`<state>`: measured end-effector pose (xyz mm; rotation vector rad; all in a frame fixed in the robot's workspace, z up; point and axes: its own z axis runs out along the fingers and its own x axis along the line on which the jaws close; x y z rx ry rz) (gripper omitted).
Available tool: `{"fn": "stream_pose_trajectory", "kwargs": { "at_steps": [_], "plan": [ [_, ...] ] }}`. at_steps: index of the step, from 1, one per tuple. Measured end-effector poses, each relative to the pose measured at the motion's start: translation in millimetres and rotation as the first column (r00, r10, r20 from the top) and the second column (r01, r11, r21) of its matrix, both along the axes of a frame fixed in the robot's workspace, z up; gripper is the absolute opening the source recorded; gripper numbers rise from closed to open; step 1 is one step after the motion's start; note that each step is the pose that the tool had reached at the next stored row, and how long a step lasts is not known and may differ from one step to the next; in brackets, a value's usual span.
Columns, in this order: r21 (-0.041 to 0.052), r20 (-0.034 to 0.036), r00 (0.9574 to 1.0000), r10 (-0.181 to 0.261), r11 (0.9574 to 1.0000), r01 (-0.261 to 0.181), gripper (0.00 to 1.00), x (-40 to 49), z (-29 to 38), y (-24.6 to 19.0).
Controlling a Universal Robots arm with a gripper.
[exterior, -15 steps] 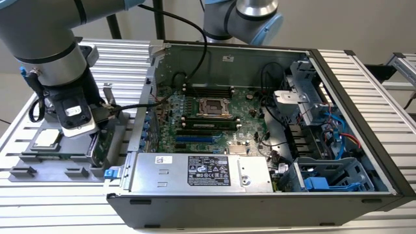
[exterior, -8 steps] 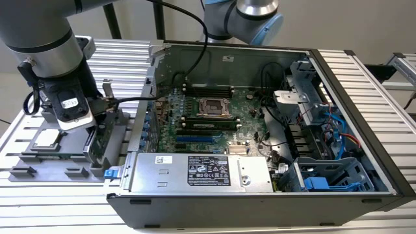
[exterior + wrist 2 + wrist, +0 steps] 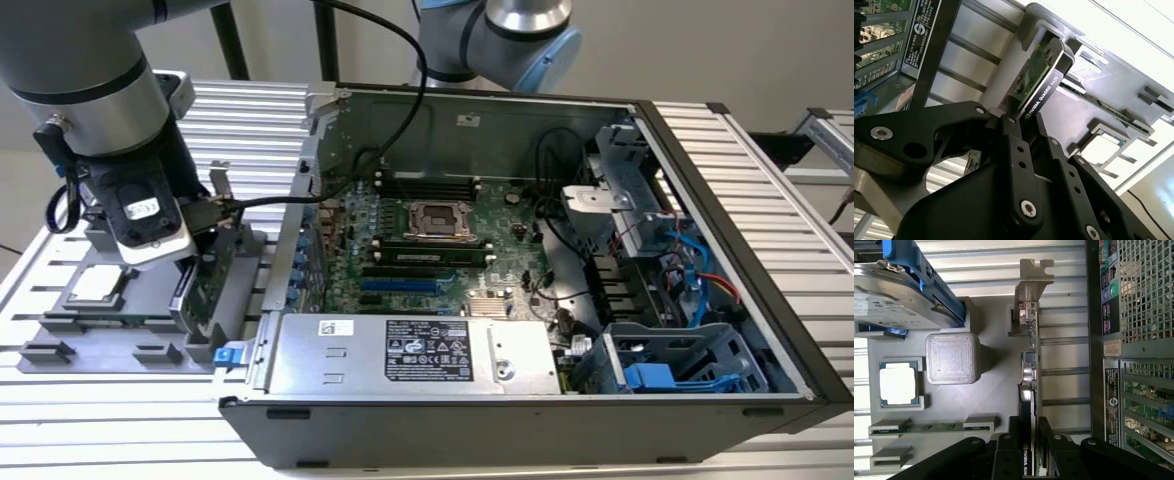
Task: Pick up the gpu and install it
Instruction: 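Pick up the gpu and move the gpu toward the slot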
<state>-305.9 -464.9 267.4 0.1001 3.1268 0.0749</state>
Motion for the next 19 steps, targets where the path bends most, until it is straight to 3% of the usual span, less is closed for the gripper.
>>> {"fn": "stream_pose_trajectory", "kwargs": {
  "at_steps": [8, 11, 14, 19],
  "plan": [
    [-0.0001, -0.0003, 1.0, 0.0, 1.0, 0.0, 0.0, 0.0, 1.0, 0.0],
    [0.006, -0.0002, 1.0, 0.0, 1.0, 0.0, 0.0, 0.0, 5.1, 0.0],
    [0.0188, -0.0002, 1.0, 0.0, 0.9998, 0.0, 0.0, 0.0, 9.9, -0.1],
    [0.0569, -0.0002, 1.0, 0.0, 0.9984, 0.0, 0.0, 0.0, 16.1, -0.1]
  ]
}}
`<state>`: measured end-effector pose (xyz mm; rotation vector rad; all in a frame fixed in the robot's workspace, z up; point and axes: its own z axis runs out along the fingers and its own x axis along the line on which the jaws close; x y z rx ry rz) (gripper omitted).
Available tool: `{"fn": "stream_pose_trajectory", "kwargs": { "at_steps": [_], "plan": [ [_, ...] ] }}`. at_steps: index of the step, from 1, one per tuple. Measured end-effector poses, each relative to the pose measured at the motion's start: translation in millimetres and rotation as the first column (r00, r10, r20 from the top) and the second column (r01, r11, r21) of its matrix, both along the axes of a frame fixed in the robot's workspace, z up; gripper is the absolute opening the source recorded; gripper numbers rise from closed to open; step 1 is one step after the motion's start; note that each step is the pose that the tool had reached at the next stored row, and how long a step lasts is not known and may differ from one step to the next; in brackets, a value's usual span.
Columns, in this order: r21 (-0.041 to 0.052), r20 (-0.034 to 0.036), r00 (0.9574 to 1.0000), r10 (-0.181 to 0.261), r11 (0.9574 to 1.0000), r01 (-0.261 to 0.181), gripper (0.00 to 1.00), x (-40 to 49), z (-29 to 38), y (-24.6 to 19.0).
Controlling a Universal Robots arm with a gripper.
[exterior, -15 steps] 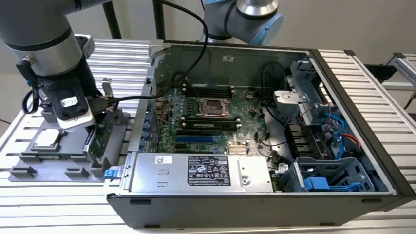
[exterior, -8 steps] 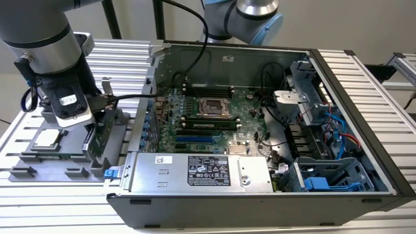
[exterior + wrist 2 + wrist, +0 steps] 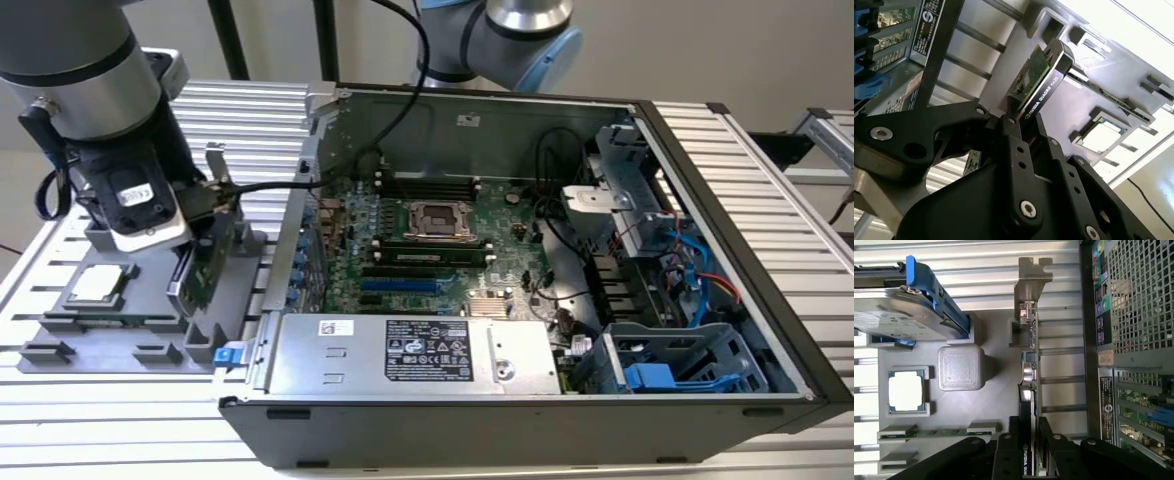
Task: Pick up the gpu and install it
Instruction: 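Pick up the gpu and move the gpu toward the slot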
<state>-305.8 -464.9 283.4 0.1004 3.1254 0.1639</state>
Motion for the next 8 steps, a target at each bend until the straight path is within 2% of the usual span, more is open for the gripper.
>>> {"fn": "stream_pose_trajectory", "kwargs": {
  "at_steps": [2, 8],
  "plan": [
    [0.0035, -0.0001, 1.0, 0.0, 1.0, 0.0, 0.0, -0.1, 3.2, 0.1],
    [0.0038, -0.0002, 1.0, 0.0, 1.0, 0.0, 0.0, 0.0, 12.1, 0.0]
  ]
}}
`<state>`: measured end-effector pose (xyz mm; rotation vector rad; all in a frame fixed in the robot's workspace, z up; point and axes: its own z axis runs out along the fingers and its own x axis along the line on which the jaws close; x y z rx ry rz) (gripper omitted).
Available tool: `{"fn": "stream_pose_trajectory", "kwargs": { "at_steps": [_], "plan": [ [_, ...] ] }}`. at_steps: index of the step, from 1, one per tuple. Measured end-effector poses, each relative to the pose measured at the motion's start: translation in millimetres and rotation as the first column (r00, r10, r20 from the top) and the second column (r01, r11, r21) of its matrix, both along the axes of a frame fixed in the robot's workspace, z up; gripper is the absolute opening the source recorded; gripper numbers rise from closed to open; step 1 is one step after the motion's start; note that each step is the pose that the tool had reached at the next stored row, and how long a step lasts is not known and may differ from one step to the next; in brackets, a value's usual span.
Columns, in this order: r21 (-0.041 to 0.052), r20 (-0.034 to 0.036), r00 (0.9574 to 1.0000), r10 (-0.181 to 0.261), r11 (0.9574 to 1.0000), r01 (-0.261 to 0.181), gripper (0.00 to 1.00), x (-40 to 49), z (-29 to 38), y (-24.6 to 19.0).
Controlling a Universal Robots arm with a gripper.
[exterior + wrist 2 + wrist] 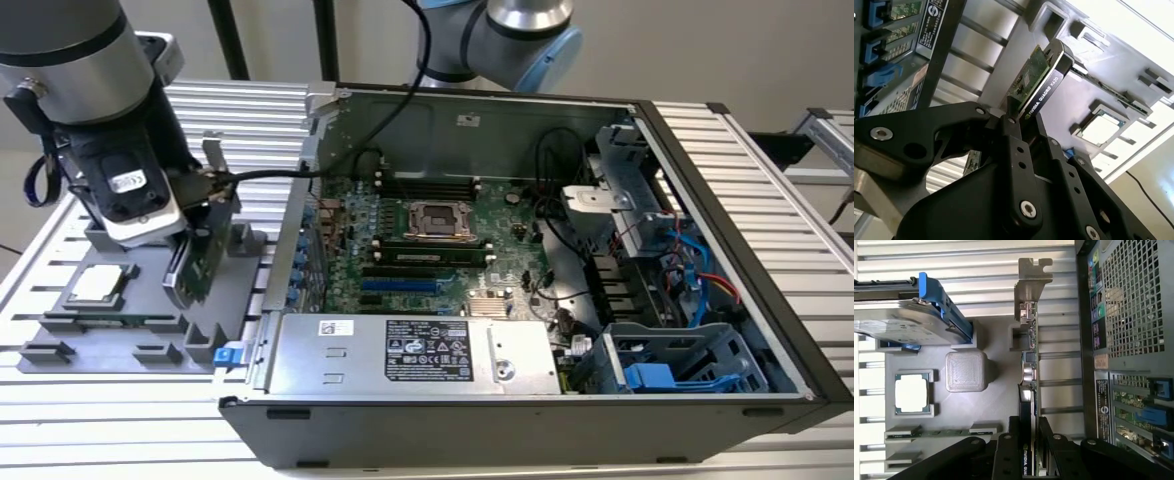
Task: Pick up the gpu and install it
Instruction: 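Pick up the gpu and move the gpu toward the slot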
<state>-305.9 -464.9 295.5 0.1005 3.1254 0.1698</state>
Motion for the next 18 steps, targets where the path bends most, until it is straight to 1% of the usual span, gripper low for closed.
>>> {"fn": "stream_pose_trajectory", "kwargs": {
  "at_steps": [8, 18],
  "plan": [
    [0.0, 0.0001, 1.0, 0.0, 1.0, 0.0, 0.0, 0.0, 11.4, 0.0],
    [0.0, 0.0001, 1.0, 0.0, 1.0, 0.0, 0.0, 0.0, 20.8, 0.0]
  ]
}}
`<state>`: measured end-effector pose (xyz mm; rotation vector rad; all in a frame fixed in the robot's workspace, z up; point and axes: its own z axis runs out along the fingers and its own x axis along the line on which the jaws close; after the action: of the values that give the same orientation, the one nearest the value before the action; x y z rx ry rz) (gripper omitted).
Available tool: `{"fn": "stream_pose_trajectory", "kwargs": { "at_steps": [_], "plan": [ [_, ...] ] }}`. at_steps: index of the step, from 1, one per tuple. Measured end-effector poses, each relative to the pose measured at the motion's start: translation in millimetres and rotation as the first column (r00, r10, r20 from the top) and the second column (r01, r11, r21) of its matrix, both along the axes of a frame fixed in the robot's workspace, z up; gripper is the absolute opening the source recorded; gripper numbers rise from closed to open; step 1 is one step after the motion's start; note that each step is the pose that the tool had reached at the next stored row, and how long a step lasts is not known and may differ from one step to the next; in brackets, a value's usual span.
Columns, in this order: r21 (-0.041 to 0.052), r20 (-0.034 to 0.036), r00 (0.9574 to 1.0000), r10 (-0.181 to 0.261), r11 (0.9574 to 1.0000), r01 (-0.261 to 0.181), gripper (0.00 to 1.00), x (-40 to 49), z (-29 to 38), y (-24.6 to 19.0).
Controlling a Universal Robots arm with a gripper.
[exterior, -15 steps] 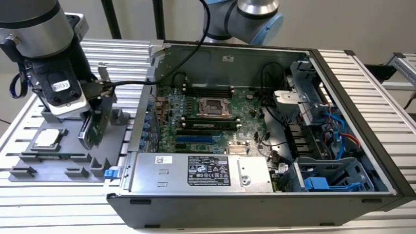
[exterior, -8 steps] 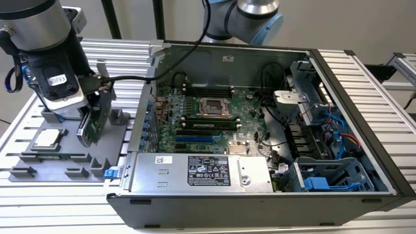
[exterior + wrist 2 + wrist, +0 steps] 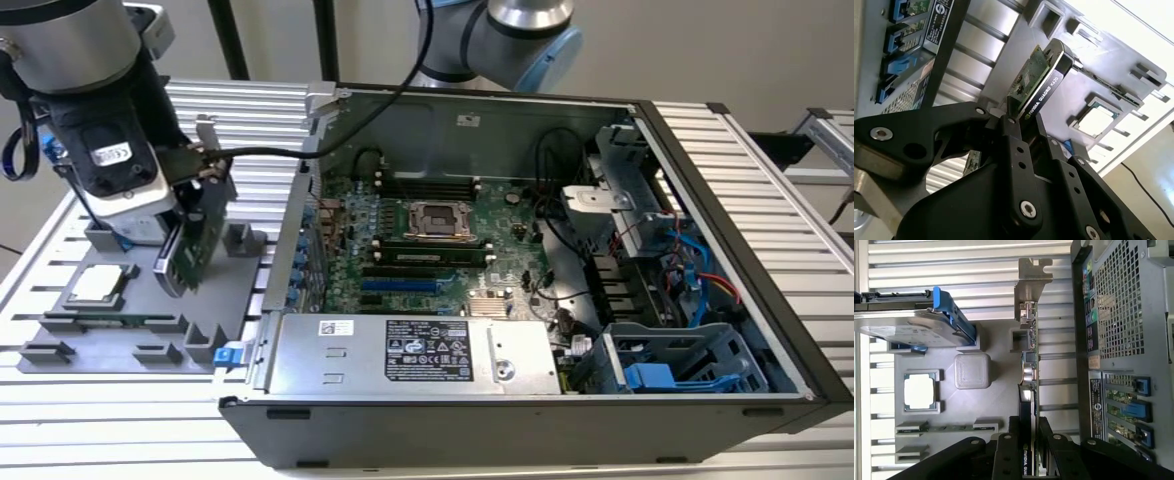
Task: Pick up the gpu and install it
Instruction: 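Pick up the gpu and move the gpu toward the slot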
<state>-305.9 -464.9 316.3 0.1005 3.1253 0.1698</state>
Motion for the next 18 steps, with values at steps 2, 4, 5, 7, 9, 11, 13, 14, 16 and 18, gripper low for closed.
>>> {"fn": "stream_pose_trajectory", "kwargs": {
  "at_steps": [2, 4, 5, 7, 9, 11, 13, 14, 16, 18],
  "plan": [
    [0.0001, 0.0, 1.0, 0.0, 1.0, 0.0, 0.0, 0.0, 1.7, 0.0],
    [0.0001, 0.0, 1.0, 0.0, 1.0, 0.0, 0.0, 0.0, 3.1, 0.0],
    [0.0001, 0.0, 1.0, 0.0, 1.0, 0.0, 0.0, 0.0, 3.8, 0.0],
    [0.0, 0.0, 1.0, 0.0, 1.0, 0.0, 0.0, 0.0, 5.1, 0.0],
    [-0.0001, -0.0001, 1.0, 0.0, 1.0, 0.0, 0.0, 0.0, 6.6, 0.0],
    [0.0, 0.0, 1.0, 0.0, 1.0, 0.0, 0.0, 0.0, 7.7, 0.0],
    [0.0, 0.0, 1.0, 0.0, 1.0, 0.0, 0.0, 0.0, 8.8, 0.0],
    [0.0, 0.0, 1.0, 0.0, 1.0, 0.0, 0.0, 0.0, 9.5, 0.0],
    [0.0, 0.0, 1.0, 0.0, 1.0, 0.0, 0.0, 0.0, 10.7, 0.0],
    [0.0, 0.0, 1.0, 0.0, 1.0, 0.0, 0.0, 0.0, 11.9, 0.0]
  ]
}}
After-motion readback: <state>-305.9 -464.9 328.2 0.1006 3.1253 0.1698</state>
